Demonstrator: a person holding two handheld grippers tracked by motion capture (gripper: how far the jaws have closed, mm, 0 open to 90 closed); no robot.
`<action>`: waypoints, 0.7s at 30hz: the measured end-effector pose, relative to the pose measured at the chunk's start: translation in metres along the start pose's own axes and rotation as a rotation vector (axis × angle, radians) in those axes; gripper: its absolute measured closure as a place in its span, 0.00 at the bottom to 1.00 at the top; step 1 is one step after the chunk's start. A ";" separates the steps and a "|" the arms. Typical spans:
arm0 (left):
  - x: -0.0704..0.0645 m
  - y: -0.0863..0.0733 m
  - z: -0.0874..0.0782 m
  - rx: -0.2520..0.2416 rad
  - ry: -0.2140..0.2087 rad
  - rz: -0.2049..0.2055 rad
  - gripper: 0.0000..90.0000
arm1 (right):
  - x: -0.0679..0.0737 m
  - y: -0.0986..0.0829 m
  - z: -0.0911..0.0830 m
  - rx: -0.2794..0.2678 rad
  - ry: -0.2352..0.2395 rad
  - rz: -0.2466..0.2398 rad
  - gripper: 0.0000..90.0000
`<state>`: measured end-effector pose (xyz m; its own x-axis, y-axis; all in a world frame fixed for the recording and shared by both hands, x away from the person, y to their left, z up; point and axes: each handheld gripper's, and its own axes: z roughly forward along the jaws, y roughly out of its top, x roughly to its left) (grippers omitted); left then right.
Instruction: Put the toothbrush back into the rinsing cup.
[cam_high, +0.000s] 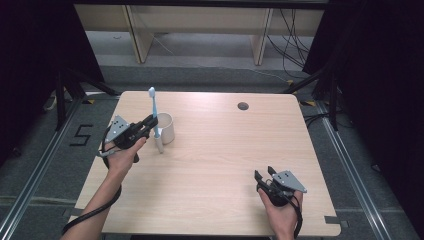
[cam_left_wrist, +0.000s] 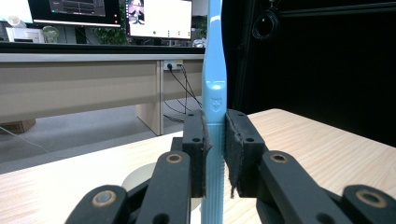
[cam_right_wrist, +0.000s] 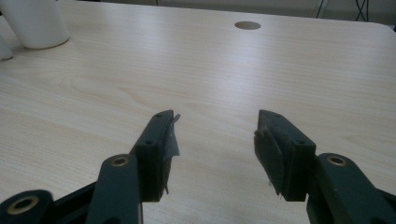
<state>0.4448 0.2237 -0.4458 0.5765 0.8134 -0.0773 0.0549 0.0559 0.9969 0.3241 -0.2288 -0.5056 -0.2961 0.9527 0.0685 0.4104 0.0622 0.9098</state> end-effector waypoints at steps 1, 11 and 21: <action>0.000 -0.001 0.000 0.001 0.000 0.000 0.87 | -0.003 0.001 0.000 0.001 -0.005 -0.041 0.53; 0.001 -0.006 0.000 0.005 0.005 -0.001 0.87 | -0.003 0.000 0.001 0.012 0.004 -0.041 0.53; 0.000 -0.012 0.001 0.016 0.004 -0.001 0.87 | 0.000 0.000 0.001 0.016 0.004 -0.012 0.53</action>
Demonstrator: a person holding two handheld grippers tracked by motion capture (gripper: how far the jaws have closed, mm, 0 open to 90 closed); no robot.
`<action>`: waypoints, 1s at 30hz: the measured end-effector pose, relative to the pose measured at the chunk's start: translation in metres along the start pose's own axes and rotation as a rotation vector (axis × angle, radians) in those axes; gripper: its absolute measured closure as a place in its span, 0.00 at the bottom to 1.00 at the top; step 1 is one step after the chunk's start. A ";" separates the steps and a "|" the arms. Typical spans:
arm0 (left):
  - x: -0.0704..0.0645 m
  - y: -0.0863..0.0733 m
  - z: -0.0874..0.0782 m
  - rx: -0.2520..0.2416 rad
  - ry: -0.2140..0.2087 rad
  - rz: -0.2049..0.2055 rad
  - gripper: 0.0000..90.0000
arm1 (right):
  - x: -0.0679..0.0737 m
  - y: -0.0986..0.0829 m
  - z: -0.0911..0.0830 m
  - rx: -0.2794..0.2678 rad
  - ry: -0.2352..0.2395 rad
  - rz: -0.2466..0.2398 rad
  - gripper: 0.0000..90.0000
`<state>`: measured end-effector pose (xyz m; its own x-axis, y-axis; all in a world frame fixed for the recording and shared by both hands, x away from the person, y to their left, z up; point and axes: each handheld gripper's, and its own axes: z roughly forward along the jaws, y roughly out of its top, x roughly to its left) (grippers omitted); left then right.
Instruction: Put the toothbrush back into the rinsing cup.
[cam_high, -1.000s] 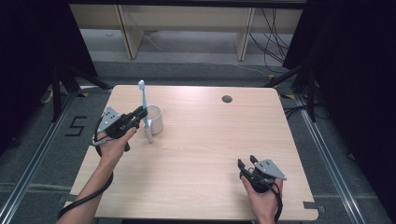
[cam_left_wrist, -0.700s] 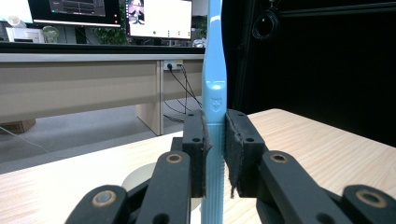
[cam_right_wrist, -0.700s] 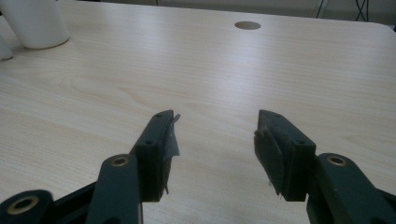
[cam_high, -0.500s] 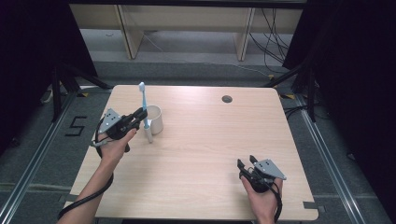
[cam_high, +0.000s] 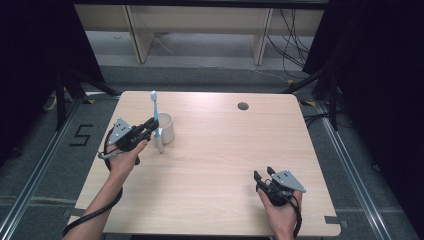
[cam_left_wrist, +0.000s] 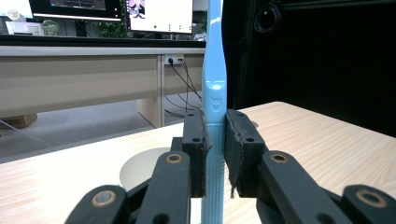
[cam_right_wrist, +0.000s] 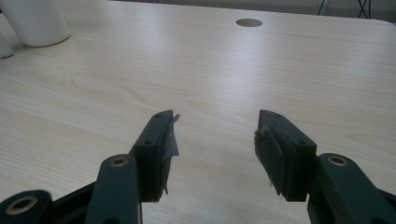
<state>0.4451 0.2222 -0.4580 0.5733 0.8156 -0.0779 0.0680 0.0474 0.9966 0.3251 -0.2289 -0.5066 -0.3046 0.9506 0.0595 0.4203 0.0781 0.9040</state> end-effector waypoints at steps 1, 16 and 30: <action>0.000 -0.001 0.000 0.001 0.001 0.000 0.87 | -0.002 0.000 0.001 -0.011 -0.004 -0.038 0.53; 0.001 -0.007 -0.004 0.013 0.003 0.002 0.87 | -0.002 0.000 0.000 -0.004 0.000 -0.014 0.53; -0.001 -0.012 -0.010 0.063 0.007 0.043 0.87 | -0.004 0.000 0.000 -0.007 -0.011 -0.033 0.53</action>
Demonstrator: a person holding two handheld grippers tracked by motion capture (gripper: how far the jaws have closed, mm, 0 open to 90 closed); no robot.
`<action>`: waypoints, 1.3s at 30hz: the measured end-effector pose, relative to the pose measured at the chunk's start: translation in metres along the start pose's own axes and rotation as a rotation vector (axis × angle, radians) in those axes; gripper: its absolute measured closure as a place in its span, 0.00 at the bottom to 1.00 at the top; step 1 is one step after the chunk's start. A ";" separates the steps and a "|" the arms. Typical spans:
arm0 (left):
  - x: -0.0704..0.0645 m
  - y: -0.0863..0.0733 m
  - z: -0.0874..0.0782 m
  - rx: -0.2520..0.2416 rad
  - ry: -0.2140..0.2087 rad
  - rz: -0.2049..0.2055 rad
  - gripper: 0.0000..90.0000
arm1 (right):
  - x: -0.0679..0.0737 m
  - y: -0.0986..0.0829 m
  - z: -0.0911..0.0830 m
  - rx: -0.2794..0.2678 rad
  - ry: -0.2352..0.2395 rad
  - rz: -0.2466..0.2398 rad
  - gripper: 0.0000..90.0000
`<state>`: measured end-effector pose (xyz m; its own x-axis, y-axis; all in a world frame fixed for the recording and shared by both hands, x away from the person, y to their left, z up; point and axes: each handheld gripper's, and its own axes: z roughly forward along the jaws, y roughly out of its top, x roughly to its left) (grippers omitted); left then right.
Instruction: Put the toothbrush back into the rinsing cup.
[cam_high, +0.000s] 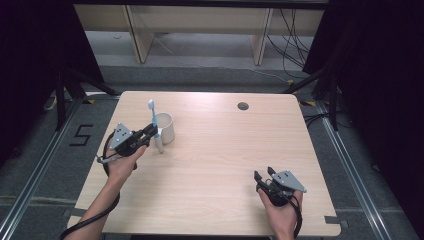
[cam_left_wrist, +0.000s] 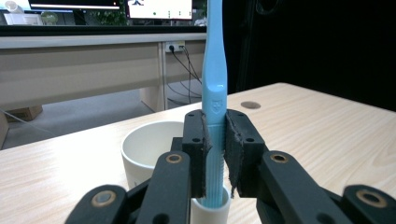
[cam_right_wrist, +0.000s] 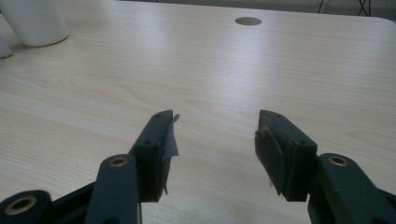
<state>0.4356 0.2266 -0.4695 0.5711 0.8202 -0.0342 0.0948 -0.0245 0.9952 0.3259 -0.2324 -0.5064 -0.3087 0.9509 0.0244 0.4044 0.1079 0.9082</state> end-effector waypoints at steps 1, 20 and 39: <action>0.000 -0.001 -0.001 0.006 0.000 0.003 0.87 | 0.001 0.000 0.000 0.004 0.004 0.011 0.53; -0.008 -0.003 -0.014 0.069 -0.005 0.043 0.67 | -0.001 -0.001 0.001 -0.010 0.002 -0.001 0.52; -0.009 -0.011 -0.046 0.120 0.025 0.025 0.35 | -0.001 -0.001 -0.003 0.018 -0.005 0.035 0.51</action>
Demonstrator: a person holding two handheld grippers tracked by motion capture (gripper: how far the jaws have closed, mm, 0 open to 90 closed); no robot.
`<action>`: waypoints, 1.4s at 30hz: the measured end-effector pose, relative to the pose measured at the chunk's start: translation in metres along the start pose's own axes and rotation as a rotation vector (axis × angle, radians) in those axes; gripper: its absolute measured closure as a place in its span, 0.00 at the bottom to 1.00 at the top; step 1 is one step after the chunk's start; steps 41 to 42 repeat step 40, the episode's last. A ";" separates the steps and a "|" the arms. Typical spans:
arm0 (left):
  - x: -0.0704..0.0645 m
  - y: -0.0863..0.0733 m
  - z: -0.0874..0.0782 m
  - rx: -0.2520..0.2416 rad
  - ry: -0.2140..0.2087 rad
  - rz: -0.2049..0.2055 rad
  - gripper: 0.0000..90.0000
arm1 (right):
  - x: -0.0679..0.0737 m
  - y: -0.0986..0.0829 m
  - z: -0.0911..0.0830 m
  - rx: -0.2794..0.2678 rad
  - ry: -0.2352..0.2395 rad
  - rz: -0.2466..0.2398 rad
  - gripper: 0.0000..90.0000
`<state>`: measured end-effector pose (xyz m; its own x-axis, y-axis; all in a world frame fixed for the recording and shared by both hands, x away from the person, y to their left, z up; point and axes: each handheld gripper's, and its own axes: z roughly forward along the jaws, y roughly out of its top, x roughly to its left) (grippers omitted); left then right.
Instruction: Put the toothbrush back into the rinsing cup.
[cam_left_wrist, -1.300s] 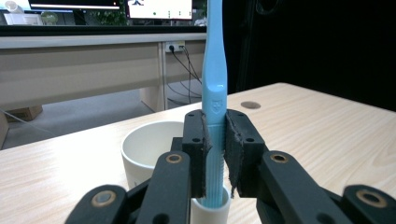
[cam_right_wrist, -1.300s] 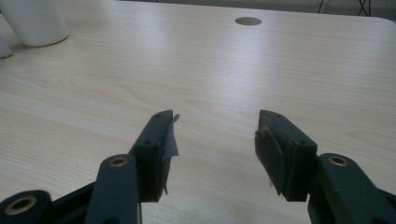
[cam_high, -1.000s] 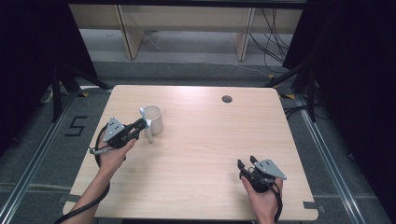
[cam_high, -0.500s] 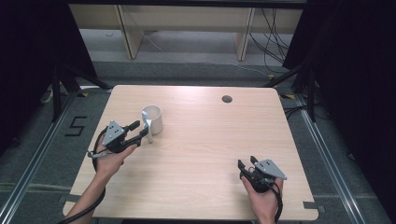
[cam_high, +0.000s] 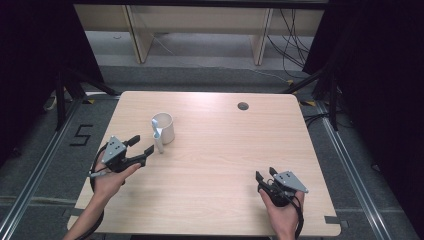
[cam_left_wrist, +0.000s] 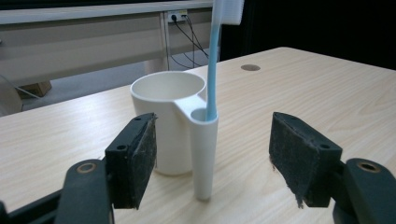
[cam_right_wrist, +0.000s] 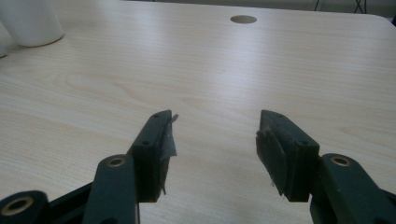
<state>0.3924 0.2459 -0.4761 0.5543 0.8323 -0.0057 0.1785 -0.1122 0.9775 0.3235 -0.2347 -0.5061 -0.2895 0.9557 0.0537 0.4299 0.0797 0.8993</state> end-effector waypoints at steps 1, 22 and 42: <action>0.001 -0.002 -0.002 0.002 0.003 0.000 0.35 | 0.000 0.000 0.000 0.002 0.001 0.007 0.51; 0.007 -0.043 -0.037 0.040 0.045 -0.037 0.34 | 0.002 -0.002 0.002 -0.014 0.003 0.021 0.51; 0.009 -0.059 -0.047 0.007 0.078 -0.036 0.34 | -0.001 -0.003 0.003 -0.006 0.007 -0.018 0.51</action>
